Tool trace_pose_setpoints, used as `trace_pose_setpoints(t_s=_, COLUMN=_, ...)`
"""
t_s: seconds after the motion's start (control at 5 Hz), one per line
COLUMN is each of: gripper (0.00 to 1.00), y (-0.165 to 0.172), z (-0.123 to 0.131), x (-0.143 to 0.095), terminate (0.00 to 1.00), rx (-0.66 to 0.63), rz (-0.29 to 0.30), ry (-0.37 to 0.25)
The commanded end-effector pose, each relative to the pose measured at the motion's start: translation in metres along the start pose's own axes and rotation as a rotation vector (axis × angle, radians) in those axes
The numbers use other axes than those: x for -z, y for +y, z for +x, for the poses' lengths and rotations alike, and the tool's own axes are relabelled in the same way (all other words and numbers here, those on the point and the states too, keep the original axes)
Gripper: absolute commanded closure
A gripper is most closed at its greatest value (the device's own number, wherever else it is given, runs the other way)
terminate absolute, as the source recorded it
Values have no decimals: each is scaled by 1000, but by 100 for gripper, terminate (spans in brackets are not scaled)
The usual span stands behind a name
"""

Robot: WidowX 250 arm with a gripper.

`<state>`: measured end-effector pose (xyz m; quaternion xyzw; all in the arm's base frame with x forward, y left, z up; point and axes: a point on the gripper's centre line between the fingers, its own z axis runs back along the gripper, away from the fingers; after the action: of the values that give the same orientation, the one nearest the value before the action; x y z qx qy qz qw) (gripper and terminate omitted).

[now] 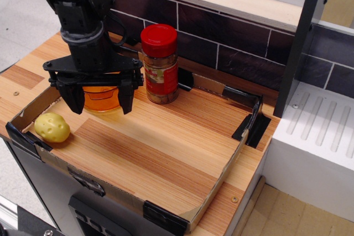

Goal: Topple basil bottle

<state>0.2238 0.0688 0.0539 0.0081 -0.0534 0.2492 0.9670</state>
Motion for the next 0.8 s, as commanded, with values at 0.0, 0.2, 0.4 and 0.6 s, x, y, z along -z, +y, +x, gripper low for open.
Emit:
trace_pose_setpoints(t_s=0.0, gripper=0, y=0, z=0, x=0, terminate=0, rx=0, rz=0, ry=0)
trace_pose_setpoints(t_s=0.2, gripper=0, y=-19, z=1, x=-4, terminate=0, rx=35, rz=20, ry=-16)
trace_pose_setpoints(t_s=0.4, gripper=0, y=-35, z=6, x=-22, terminate=0, rx=23, rz=-8, ry=-30)
trace_pose_setpoints(t_s=0.6, gripper=0, y=-51, z=14, x=-29, terminate=0, rx=-4, rz=-17, ry=-29)
